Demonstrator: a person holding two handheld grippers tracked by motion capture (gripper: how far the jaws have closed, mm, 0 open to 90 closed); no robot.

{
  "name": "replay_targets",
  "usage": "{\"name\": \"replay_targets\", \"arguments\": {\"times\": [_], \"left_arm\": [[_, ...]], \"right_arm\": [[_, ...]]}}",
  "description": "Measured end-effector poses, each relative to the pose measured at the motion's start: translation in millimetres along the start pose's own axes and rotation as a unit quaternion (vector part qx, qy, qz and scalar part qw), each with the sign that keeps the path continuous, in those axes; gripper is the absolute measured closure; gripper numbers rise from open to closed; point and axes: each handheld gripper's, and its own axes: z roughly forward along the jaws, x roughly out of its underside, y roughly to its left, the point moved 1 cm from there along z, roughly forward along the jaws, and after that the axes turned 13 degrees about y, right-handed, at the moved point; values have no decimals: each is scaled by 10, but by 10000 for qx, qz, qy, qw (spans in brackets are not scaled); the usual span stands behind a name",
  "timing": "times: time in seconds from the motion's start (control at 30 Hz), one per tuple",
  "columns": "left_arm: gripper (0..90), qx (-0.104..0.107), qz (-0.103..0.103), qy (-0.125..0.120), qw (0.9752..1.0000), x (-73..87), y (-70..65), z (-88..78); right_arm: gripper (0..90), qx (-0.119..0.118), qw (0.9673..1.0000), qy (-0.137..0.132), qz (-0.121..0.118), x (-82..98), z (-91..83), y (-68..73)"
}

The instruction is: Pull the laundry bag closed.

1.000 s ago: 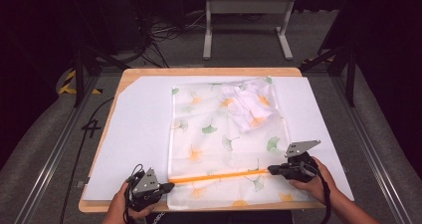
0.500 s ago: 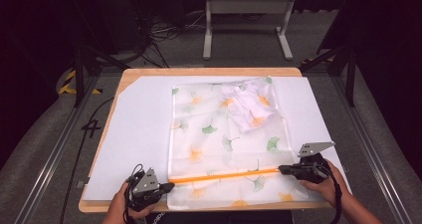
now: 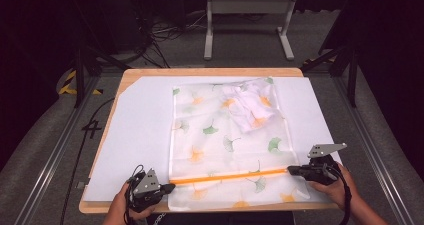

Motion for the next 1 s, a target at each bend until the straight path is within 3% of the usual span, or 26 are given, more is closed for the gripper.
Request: {"name": "replay_targets", "arguments": {"times": [0.37, 0.87, 1.0], "left_arm": [[900, -4, -1, 0, 10000, 0, -1, 0], [900, 0, 4, 13, 10000, -5, 3, -2], [900, 5, 0, 21, 10000, -10, 2, -4]], "right_arm": [[900, 33, 9998, -57, 172, 98, -69, -79], [900, 62, 9998, -129, 138, 117, -63, -75], [900, 166, 9997, -166, 68, 121, -69, -44]]}}
